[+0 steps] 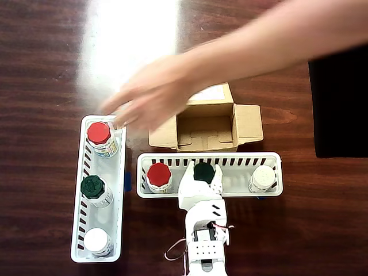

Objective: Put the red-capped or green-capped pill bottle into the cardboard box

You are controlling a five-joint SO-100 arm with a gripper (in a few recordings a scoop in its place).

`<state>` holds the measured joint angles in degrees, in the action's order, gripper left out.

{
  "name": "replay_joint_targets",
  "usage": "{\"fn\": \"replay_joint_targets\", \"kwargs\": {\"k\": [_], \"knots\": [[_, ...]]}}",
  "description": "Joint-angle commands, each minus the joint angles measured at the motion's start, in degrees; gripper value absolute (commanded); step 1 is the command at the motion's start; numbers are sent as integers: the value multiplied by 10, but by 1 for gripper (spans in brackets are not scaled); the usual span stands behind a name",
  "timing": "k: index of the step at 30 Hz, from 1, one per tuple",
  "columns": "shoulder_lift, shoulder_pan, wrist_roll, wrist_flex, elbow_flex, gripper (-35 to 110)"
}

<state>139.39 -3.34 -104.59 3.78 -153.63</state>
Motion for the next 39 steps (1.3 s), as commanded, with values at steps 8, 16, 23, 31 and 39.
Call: {"fn": "replay_joint_targets", "kwargs": {"k": [8,16,23,31,39], "knots": [[0,6,22,185,243,1],[54,35,39,294,275,1],[40,45,53,317,312,1],[-12,27,65,323,376,1],[-104,8,83,349,512,1]]}}
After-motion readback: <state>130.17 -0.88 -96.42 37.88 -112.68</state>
